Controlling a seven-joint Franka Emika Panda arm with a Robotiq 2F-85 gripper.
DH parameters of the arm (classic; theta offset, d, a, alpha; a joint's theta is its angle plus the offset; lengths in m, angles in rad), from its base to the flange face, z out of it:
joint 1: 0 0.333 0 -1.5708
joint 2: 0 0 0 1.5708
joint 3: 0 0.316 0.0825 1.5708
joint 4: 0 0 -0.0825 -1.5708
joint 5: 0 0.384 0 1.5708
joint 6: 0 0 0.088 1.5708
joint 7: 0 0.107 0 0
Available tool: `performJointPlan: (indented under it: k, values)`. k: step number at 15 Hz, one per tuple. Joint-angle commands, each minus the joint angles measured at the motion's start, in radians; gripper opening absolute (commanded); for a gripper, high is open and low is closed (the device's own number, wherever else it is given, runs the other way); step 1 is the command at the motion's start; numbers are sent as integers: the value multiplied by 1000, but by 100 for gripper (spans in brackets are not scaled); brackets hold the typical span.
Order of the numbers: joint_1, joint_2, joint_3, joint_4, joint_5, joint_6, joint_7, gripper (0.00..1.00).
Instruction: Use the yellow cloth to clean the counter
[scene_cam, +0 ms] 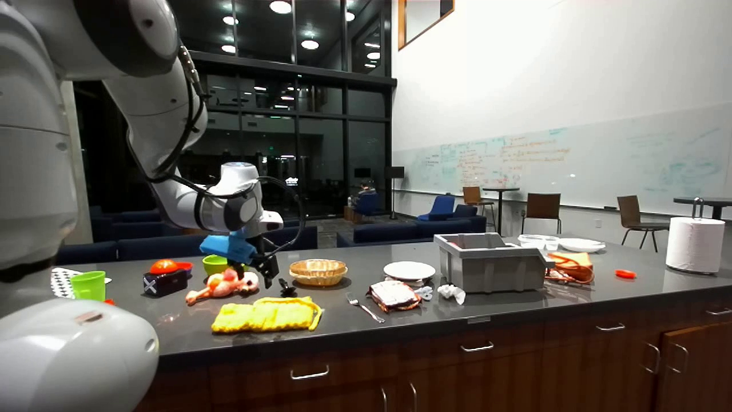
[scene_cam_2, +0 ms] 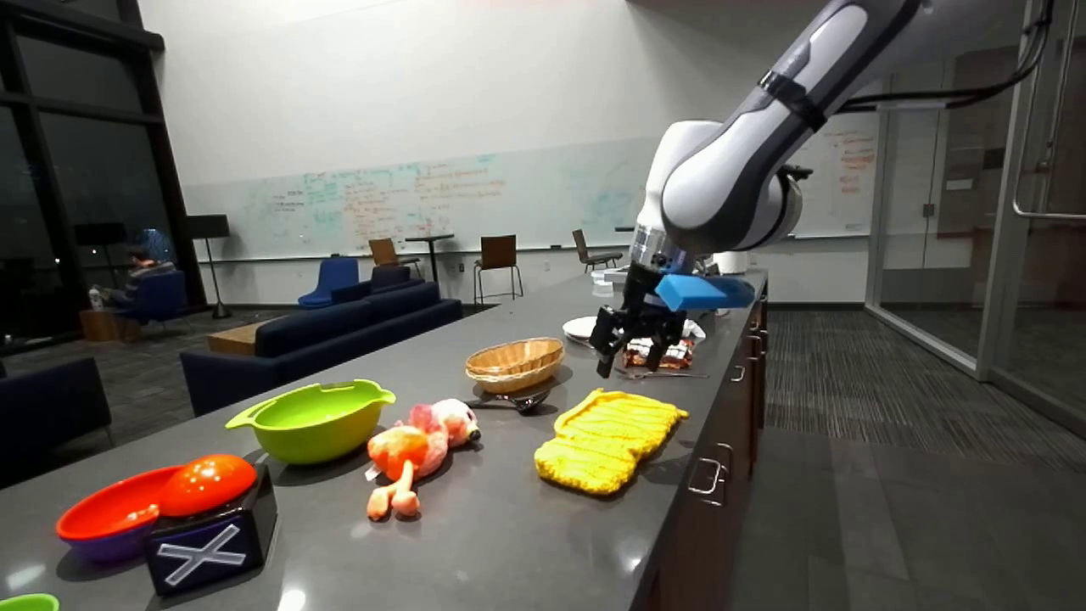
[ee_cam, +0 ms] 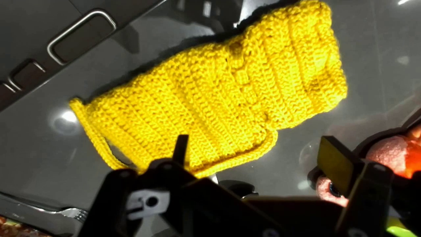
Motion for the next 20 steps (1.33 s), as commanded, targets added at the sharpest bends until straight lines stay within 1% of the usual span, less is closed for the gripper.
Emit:
performJointPlan:
  k: [1,6,7,10,14,17,19,20]
  values:
    - [-1,14,0,11,-1,-5,-3,100]
    - [-1,26,-1,25,0,-13,-4,100]
    - [-3,12,-6,10,-54,-19,37,100]
    - [-1,13,-9,4,-115,-28,56,100]
    - [-2,62,-2,14,-51,15,-38,100]
    - [-7,129,7,35,17,70,-151,100]
    - [-12,175,10,54,22,98,-209,100]
    - [-12,192,8,66,0,98,-223,100]
